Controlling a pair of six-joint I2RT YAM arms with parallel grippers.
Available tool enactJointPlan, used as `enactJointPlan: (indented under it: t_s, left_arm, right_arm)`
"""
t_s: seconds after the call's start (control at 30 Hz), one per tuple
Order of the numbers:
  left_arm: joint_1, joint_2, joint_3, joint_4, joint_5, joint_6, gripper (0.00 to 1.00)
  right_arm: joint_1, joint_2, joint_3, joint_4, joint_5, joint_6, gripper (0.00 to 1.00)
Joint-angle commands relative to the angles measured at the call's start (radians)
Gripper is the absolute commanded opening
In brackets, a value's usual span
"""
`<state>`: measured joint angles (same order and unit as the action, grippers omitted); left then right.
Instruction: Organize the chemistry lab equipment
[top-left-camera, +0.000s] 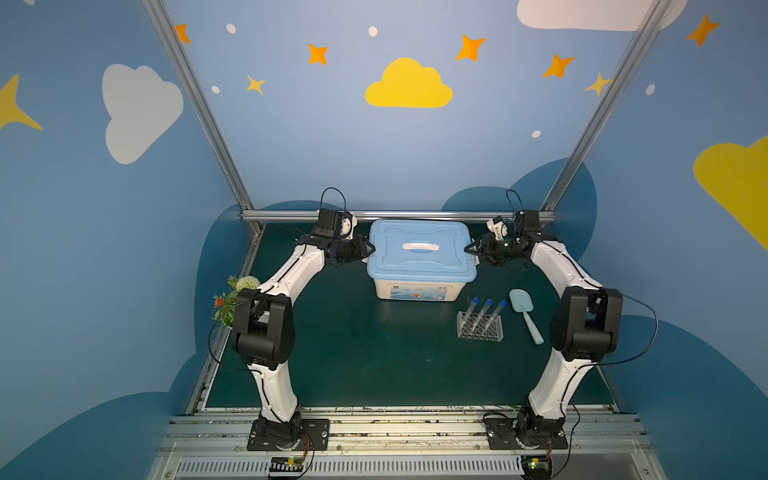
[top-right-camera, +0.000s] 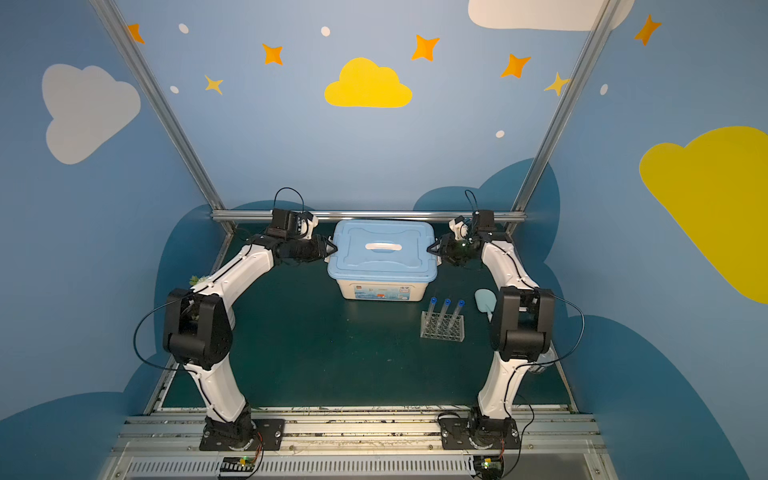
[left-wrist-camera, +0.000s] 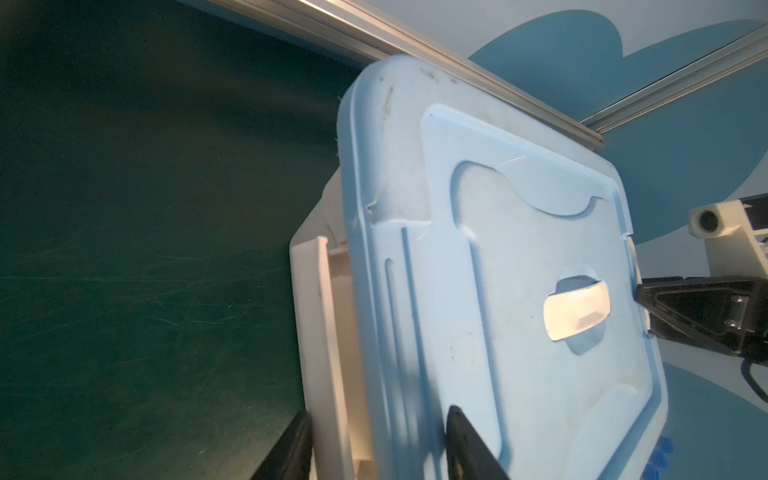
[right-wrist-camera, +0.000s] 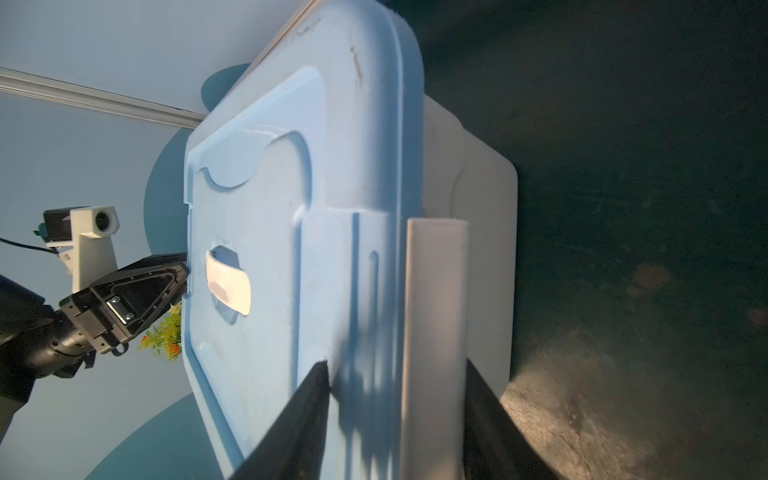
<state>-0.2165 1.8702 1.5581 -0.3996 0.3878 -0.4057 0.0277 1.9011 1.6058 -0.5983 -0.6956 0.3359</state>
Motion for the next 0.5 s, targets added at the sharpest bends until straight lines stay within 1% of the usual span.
enactJointPlan:
  t_s: [0.0,0.3,0.47]
  left_arm:
    - [-0.032,-0.025,0.032,-0.025,0.025,0.027,0.48]
    - [-0.046,-0.023,0.047,-0.044,0.004,0.037,0.45]
    - [-0.056,-0.019,0.063,-0.061,-0.006,0.043,0.4]
  right_arm:
    - [0.018,-0.04,0.047,-0.064,0.024,-0.04,0.49]
    - [0.039,-0.045,0.087,-0.123,0.08,-0.079,0.47]
    - [0.057,-0.047,0.117,-0.163,0.133,-0.109,0.44]
